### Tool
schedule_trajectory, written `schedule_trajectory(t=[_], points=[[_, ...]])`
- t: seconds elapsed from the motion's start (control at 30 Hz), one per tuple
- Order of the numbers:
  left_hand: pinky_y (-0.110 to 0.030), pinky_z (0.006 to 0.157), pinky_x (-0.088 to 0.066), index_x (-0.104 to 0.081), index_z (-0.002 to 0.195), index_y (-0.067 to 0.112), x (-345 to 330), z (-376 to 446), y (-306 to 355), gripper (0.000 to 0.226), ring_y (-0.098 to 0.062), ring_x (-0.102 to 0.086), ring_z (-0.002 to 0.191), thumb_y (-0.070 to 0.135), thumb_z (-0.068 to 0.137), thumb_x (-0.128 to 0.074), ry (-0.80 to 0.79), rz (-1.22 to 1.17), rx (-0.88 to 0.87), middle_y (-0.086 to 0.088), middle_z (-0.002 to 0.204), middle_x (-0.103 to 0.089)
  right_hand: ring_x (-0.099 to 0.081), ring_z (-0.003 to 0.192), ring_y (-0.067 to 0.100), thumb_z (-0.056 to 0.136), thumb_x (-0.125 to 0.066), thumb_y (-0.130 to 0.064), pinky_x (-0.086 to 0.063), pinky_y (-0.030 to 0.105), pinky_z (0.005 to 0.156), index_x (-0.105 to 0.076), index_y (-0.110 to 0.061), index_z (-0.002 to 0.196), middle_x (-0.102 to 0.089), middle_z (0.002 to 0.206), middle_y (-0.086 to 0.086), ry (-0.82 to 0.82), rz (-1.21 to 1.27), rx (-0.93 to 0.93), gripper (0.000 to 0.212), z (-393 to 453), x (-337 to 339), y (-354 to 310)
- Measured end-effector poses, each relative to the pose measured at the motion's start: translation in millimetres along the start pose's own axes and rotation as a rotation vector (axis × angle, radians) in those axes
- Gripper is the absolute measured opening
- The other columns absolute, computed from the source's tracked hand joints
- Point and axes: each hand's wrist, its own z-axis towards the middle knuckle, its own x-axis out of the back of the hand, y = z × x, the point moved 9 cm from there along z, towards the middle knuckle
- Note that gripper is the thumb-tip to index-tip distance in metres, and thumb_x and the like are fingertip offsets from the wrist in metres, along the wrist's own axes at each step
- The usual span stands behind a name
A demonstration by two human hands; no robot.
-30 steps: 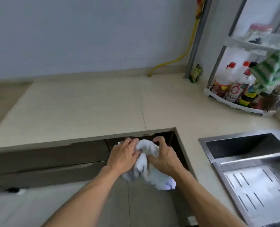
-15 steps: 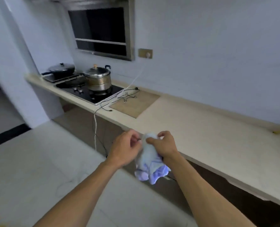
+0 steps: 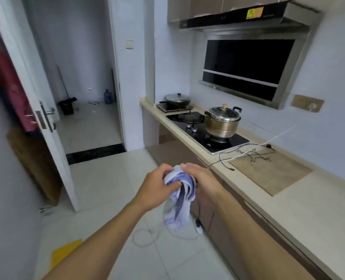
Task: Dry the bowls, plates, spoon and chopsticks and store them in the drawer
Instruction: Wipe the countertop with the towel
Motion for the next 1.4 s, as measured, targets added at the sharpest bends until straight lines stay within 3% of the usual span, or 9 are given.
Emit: schedule_trajectory(t=[0.13, 0.33, 0.5, 0.63, 0.8, 0.97, 1.17, 1.27, 1.4], points=[[-0.016, 0.058, -0.043, -0.069, 0.084, 0.029, 74, 48, -58, 0.011, -0.004, -0.056, 0.062, 0.025, 0.083, -0.080, 0.130, -0.047, 0.073, 0.014, 0.069, -0.065, -0.071, 0.082, 0.022, 0.085, -0.073, -0.015, -0.052, 0.034, 0.067, -0.077, -0.016, 0.096, -0.077, 0.090, 0.004, -0.043, -0.329, 0.202, 0.011, 77, -63, -30], [-0.018, 0.059, -0.041, -0.070, 0.081, 0.015, 186, 114, -124, 0.024, 0.003, -0.054, 0.058, 0.018, 0.100, -0.056, 0.243, -0.014, 0.216, 0.012, 0.065, -0.066, -0.053, 0.050, 0.001, 0.086, -0.067, -0.002, -0.041, 0.015, 0.048, -0.074, -0.017, 0.075, -0.062, 0.055, -0.012, -0.194, -0.431, 0.304, 0.021, 218, -176, -70], [-0.029, 0.069, -0.038, -0.067, 0.074, 0.005, 309, 138, -175, 0.037, -0.011, -0.052, 0.068, 0.038, 0.089, -0.060, 0.617, -0.067, 0.352, 0.001, 0.071, -0.061, -0.055, 0.058, 0.002, 0.087, -0.066, 0.003, -0.042, 0.012, 0.053, -0.070, -0.013, 0.084, -0.065, 0.070, -0.002, -0.380, -0.438, 0.428, 0.017, 298, -280, -126], [-0.017, 0.055, -0.037, -0.065, 0.074, 0.009, 388, 154, -199, 0.028, -0.002, -0.049, 0.054, 0.008, 0.099, -0.053, 0.743, -0.037, 0.429, 0.004, 0.060, -0.058, -0.056, 0.052, 0.003, 0.088, -0.068, -0.001, -0.042, 0.017, 0.041, -0.069, -0.012, 0.088, -0.066, 0.076, 0.005, -0.517, -0.428, 0.469, 0.010, 339, -366, -165], [-0.015, 0.055, -0.039, -0.059, 0.069, 0.014, 465, 181, -235, 0.032, 0.000, -0.049, 0.055, -0.003, 0.095, -0.051, 0.783, 0.041, 0.497, 0.011, 0.056, -0.055, -0.051, 0.070, 0.018, 0.086, -0.069, -0.010, -0.038, 0.027, 0.056, -0.055, -0.014, 0.102, -0.056, 0.084, 0.004, -0.681, -0.361, 0.429, 0.021, 373, -483, -193], [-0.030, 0.070, -0.041, -0.067, 0.088, 0.000, 563, 220, -259, 0.036, -0.014, -0.053, 0.075, 0.034, 0.098, -0.057, 0.854, -0.005, 0.366, -0.001, 0.079, -0.061, -0.050, 0.054, 0.014, 0.082, -0.063, -0.001, -0.037, 0.021, 0.047, -0.056, -0.017, 0.077, -0.054, 0.067, 0.003, -0.728, -0.359, 0.471, 0.018, 414, -586, -236], [-0.034, 0.073, -0.044, -0.071, 0.088, 0.010, 706, 254, -233, 0.047, -0.017, -0.056, 0.078, 0.056, 0.089, -0.064, 0.959, -0.065, 0.251, -0.006, 0.082, -0.066, -0.045, 0.072, 0.023, 0.060, -0.060, 0.003, -0.035, 0.032, 0.057, -0.052, -0.024, 0.063, -0.043, 0.078, 0.011, -0.991, 0.005, 0.392, 0.029, 431, -703, -304], [-0.035, 0.082, -0.054, -0.075, 0.098, -0.002, 778, 265, -216, 0.042, -0.023, -0.067, 0.085, 0.038, 0.097, -0.062, 1.055, -0.189, 0.169, -0.016, 0.098, -0.075, -0.056, 0.064, 0.022, 0.078, -0.056, 0.017, -0.047, 0.026, 0.058, -0.054, -0.012, 0.071, -0.056, 0.069, 0.010, -1.166, 0.109, 0.417, 0.030, 432, -760, -336], [-0.026, 0.062, -0.046, -0.072, 0.080, 0.013, 868, 269, -184, 0.022, -0.014, -0.059, 0.065, 0.021, 0.098, -0.061, 1.255, 0.164, 0.150, -0.007, 0.075, -0.069, -0.065, 0.075, 0.012, 0.084, -0.050, 0.017, -0.050, 0.011, 0.069, -0.078, -0.003, 0.088, -0.072, 0.082, 0.005, -0.904, -0.038, 0.772, 0.034, 464, -844, -387]])
